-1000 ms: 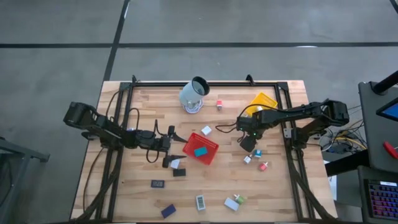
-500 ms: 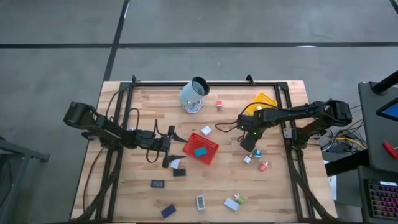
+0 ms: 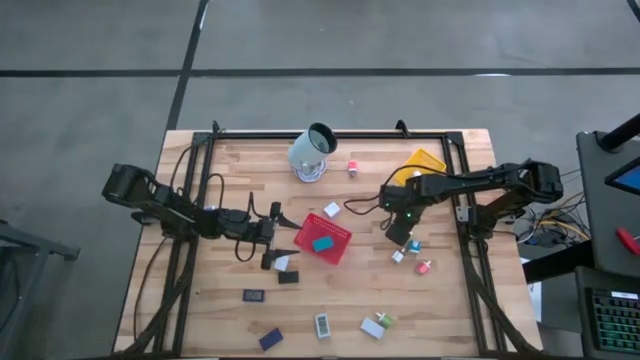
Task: Pick & Place Office items
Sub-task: Put the middle blue charger adapter into the yellow basket
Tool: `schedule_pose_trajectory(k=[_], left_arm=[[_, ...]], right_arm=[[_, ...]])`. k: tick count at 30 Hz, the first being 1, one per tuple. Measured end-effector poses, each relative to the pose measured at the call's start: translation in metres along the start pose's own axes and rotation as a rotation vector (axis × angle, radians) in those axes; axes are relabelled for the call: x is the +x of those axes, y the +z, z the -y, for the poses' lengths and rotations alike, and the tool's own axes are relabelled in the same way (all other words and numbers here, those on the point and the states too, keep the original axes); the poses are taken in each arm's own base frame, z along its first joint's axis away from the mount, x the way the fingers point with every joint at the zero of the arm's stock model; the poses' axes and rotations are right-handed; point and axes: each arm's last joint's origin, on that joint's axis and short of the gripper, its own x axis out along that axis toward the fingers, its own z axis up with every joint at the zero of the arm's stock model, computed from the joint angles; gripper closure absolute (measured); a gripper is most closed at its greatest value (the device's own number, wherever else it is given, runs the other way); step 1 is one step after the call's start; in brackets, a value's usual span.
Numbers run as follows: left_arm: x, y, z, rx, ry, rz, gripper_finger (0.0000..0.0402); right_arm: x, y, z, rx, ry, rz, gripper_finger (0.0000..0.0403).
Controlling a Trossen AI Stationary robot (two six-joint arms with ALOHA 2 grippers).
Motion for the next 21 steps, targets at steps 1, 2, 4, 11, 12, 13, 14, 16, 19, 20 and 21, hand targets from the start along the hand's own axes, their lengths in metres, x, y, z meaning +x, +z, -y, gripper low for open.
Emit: schedule_pose_trajectory(k=[1, 2, 4, 11, 12, 13, 14, 16, 19, 20, 21], left_arm=[[0.000, 0.000, 0.000, 0.000, 0.000, 0.000, 0.0074], [0.000, 0.000, 0.000, 0.000, 0.000, 0.000, 0.0074], [0.000, 0.000, 0.000, 0.000, 0.000, -0.001, 0.0074], [0.000, 0.000, 0.000, 0.000, 0.000, 0.000, 0.0074], [0.000, 0.000, 0.000, 0.000, 0.000, -0.001, 0.0074], [0.000, 0.000, 0.000, 0.000, 0.000, 0.000, 0.0074], [0.000, 0.000, 0.000, 0.000, 0.000, 0.000, 0.0074], [0.000, 0.000, 0.000, 0.000, 0.000, 0.000, 0.0074], [0.000, 0.000, 0.000, 0.000, 0.000, 0.000, 0.0074], [0.000, 0.000, 0.000, 0.000, 0.000, 0.000, 0.0074], [0.000, 0.000, 0.000, 0.000, 0.000, 0.000, 0.0074]], right_arm=[[-0.002, 0.001, -0.001, -0.001, 0.004, 0.008, 0.0394], [-0.004, 0.002, -0.002, -0.002, 0.008, 0.016, 0.0391], [-0.006, 0.003, -0.003, -0.008, 0.013, 0.025, 0.0384], [-0.010, 0.004, -0.004, -0.033, 0.010, 0.015, 0.0342], [-0.010, 0.004, -0.004, -0.042, 0.012, 0.017, 0.0337], [-0.011, 0.005, -0.004, -0.046, 0.015, 0.021, 0.0333], [-0.011, 0.005, -0.005, -0.049, 0.016, 0.020, 0.0330], [-0.013, 0.004, -0.005, -0.048, 0.014, 0.006, 0.0326], [-0.015, 0.000, -0.004, -0.055, 0.002, -0.043, 0.0331], [-0.016, -0.001, -0.003, -0.071, -0.005, -0.062, 0.0334], [-0.017, -0.002, -0.003, -0.084, -0.009, -0.075, 0.0338]])
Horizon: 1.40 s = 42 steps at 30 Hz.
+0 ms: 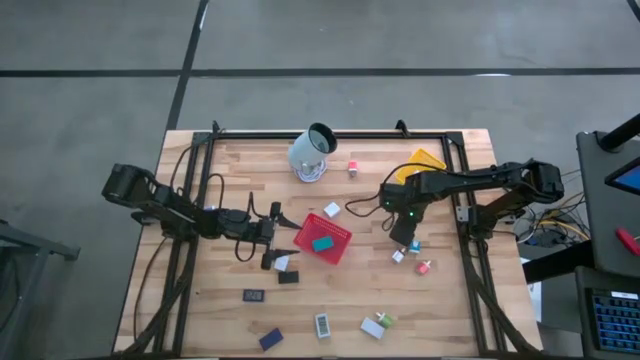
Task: Pick & Place Office items
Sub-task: Put the middle blue charger adapter into the yellow basket
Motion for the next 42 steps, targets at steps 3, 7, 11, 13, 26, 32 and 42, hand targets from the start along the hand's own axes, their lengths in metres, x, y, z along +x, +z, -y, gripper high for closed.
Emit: schedule_pose_trajectory(k=[3, 7, 11, 13, 26, 32, 42], left_arm=[[0.000, 0.000, 0.000, 0.000, 0.000, 0.000, 0.0074], [0.000, 0.000, 0.000, 0.003, 0.000, 0.000, 0.0074], [0.000, 0.000, 0.000, 0.003, -0.001, 0.000, 0.0074], [0.000, 0.000, 0.000, 0.003, -0.001, 0.000, 0.0074], [0.000, 0.000, 0.000, 0.023, -0.011, 0.000, 0.0074], [0.000, 0.000, 0.000, 0.025, -0.012, 0.001, 0.0074], [0.000, 0.001, 0.001, 0.021, -0.016, 0.008, 0.0074]], right_arm=[[-0.003, -0.001, 0.000, 0.011, 0.001, -0.022, 0.0350], [-0.009, 0.003, -0.004, 0.033, 0.041, -0.010, 0.0353], [-0.013, 0.005, -0.006, 0.067, 0.060, 0.001, 0.0334], [-0.013, 0.005, -0.006, 0.090, 0.066, -0.002, 0.0315], [-0.009, -0.001, -0.016, 0.268, 0.108, -0.048, 0.0151], [-0.001, -0.002, -0.023, 0.355, 0.069, 0.022, 0.0109], [0.012, -0.009, -0.031, 0.434, 0.021, 0.088, 0.0101]])
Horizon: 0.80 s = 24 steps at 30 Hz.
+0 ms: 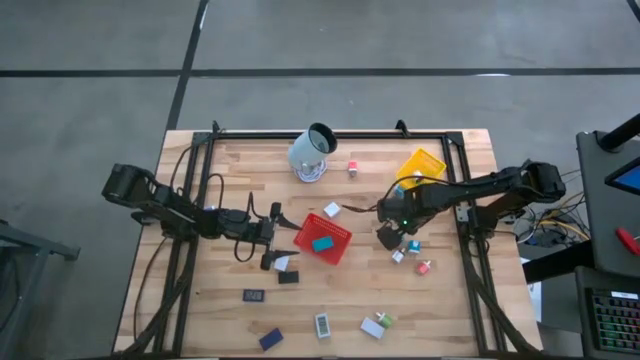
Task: Pick & Place Office items
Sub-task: Put the middle blue charger adapter into the yellow basket
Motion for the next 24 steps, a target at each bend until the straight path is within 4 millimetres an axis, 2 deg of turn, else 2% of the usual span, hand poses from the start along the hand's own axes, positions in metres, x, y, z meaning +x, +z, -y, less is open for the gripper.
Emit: schedule_pose_trajectory(k=[10, 16, 24], left_arm=[[0.000, 0.000, 0.000, -0.003, -0.001, 0.001, 0.0074], [0.000, 0.000, 0.000, -0.003, -0.001, 0.001, 0.0074], [0.000, 0.000, 0.000, -0.003, -0.001, 0.000, 0.0074]], right_arm=[[0.011, -0.010, 0.001, 0.053, -0.016, 0.023, 0.0101], [0.012, -0.009, -0.001, 0.073, -0.021, 0.069, 0.0106], [0.038, -0.007, -0.010, 0.044, -0.085, 0.033, 0.0127]])
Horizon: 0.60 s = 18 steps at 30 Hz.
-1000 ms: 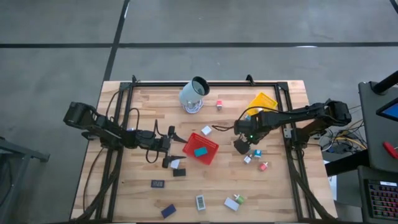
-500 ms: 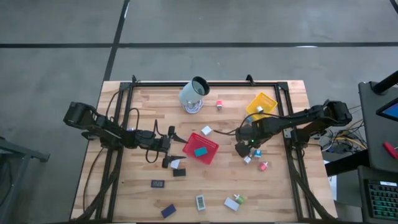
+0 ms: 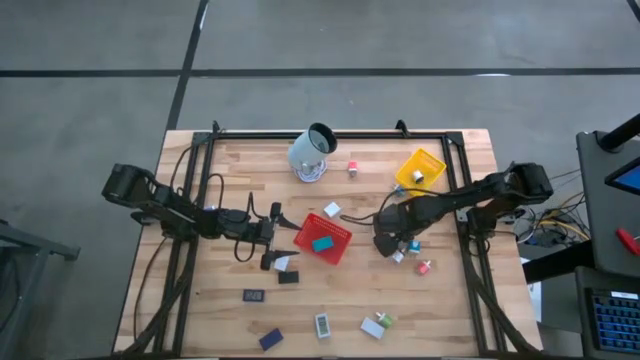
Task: Pick & Place Office items
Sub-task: Put the middle blue charger adapter into the yellow basket
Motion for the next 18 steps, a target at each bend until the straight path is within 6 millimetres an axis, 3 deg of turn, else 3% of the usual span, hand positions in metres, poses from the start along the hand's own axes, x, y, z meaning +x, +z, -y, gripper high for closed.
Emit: schedule_pose_trajectory(k=[18], left_arm=[[-0.0005, 0.0000, 0.0002, 0.000, 0.000, 0.004, 0.0074]], right_arm=[[0.0052, -0.0020, -0.0073, -0.012, -0.008, 0.008, 0.0196]])
